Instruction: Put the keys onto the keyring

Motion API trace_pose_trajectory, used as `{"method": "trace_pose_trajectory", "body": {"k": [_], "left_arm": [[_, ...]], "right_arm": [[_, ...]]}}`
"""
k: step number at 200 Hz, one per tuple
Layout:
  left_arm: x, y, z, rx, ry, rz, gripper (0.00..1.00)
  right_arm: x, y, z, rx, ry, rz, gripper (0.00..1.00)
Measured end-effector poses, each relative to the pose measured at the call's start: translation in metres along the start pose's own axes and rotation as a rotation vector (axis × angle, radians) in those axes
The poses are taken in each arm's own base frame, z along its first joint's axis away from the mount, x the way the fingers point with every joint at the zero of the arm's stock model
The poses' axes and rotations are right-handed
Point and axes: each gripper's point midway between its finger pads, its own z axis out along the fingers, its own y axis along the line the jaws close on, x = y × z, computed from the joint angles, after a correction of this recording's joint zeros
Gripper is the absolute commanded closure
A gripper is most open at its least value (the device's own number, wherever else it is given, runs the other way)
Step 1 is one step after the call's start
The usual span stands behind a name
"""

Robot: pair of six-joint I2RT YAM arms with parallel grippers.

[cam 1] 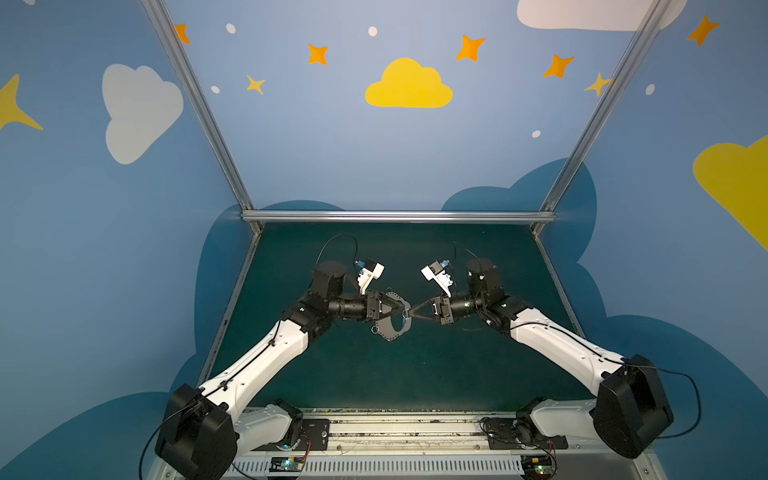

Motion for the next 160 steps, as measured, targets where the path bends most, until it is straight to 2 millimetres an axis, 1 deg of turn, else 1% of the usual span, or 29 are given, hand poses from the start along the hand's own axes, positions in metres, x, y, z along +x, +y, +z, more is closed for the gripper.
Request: {"method": "trace_pose_trajectory", "body": {"k": [16,25,60,78,95,105,115,129,150,160], "left_arm": [[0.003,-0.003,0.002,0.012,0.015,0.010,0.75],[0.005,-0.003,0.003,0.016,0.022,0.017,0.78],[0.011,-0.002,0.009,0.023,0.056,0.024,0.82],[0.014,-0.002,0.010,0.028,0.071,0.028,0.86],[0.016,-0.002,0.011,0.028,0.077,0.034,0.92],[0.017,-0.002,0.011,0.029,0.082,0.039,0.94],[0.017,-0.003,0.011,0.031,0.085,0.046,0.96],[0.018,-0.004,0.011,0.032,0.087,0.052,0.96],[0.017,-0.002,0.012,0.020,0.077,0.051,0.96],[0.014,0.000,0.012,0.009,0.062,0.049,0.96]], "right_arm": [[0.001,0.003,0.000,-0.020,0.007,0.000,1.00],[0.002,0.005,0.000,-0.030,0.011,-0.001,1.00],[0.004,0.009,0.000,-0.057,0.025,0.001,1.00],[0.005,0.009,0.001,-0.067,0.032,0.007,1.00],[0.007,0.009,0.001,-0.075,0.038,0.012,1.00],[0.007,0.009,0.001,-0.077,0.041,0.016,0.98],[0.008,0.009,0.001,-0.079,0.044,0.021,0.96],[0.009,0.009,0.000,-0.078,0.045,0.025,0.83],[0.007,0.005,-0.001,-0.057,0.035,0.025,0.71],[0.004,0.002,-0.002,-0.040,0.022,0.026,0.67]]}}
